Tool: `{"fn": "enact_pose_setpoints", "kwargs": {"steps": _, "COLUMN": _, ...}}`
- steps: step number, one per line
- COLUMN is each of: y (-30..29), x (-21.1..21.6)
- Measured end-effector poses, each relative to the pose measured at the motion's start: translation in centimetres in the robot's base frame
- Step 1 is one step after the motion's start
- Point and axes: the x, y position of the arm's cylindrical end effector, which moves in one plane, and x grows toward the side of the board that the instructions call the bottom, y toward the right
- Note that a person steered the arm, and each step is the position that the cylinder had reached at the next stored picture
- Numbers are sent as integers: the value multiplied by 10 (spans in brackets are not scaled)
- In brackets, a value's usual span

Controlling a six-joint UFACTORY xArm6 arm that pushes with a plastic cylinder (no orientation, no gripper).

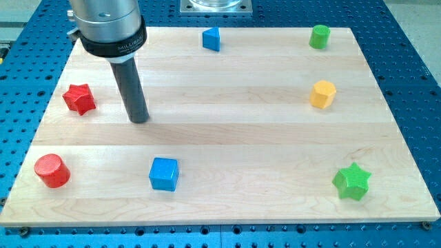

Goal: Push the blue cube close to the red circle

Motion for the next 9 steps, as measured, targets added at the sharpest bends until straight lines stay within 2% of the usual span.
{"fn": "enact_pose_setpoints", "kwargs": {"steps": 8, "y": 3, "x": 0}}
{"fn": "enact_pose_setpoints", "kwargs": {"steps": 9, "y": 41, "x": 40}}
